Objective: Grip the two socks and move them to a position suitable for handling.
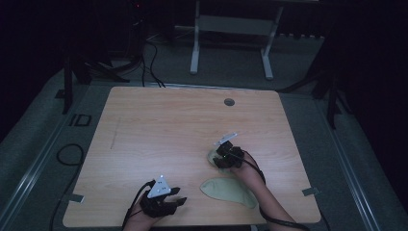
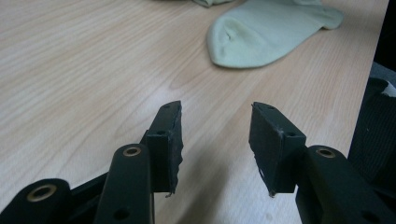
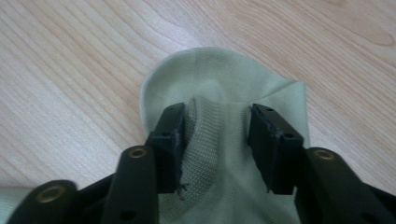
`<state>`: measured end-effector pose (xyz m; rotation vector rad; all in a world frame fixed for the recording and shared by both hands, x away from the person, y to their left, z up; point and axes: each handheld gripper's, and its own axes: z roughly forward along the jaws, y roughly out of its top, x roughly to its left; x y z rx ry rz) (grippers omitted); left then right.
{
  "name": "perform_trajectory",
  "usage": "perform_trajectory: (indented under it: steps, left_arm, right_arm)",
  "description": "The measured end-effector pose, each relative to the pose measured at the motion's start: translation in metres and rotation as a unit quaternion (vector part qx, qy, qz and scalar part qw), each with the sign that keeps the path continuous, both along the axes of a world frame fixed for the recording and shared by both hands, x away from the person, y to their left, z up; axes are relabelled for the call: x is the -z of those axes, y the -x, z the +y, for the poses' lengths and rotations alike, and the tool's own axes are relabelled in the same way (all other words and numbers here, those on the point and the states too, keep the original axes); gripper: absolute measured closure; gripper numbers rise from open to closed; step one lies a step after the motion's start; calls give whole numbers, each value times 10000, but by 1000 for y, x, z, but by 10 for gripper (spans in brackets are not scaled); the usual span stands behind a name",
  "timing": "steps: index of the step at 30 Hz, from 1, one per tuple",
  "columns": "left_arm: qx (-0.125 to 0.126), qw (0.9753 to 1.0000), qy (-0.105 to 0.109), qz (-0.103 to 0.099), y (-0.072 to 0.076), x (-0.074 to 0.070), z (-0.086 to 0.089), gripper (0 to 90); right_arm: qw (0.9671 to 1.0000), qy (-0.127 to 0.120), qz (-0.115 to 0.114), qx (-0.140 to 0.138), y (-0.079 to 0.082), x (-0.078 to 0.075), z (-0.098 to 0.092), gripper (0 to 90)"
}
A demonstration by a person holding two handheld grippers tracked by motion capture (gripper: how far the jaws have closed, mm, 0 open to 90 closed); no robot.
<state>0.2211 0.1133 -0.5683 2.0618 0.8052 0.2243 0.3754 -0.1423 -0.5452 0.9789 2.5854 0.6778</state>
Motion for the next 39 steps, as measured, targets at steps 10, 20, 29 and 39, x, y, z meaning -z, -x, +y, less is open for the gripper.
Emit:
perform_trajectory:
  steps: [10, 20, 29, 39]
  left_arm:
    - [-47, 9997, -20, -245, -29, -23, -20, 518]
    - [-143, 9978, -315, -573, -74, -46, -59, 628]
    - [-118, 9947, -921, -445, -113, -28, -99, 831]
    - [-192, 9919, -1247, -153, -124, -8, -99, 870]
  right_arm:
    - [9998, -168, 102, -33, 4, -16, -1, 415]
    - [9998, -103, -115, 157, 32, -24, -7, 506]
    - [9995, 100, -45, 290, 36, -3, -1, 529]
    - [9994, 30, -20, 351, 38, 1, -3, 603]
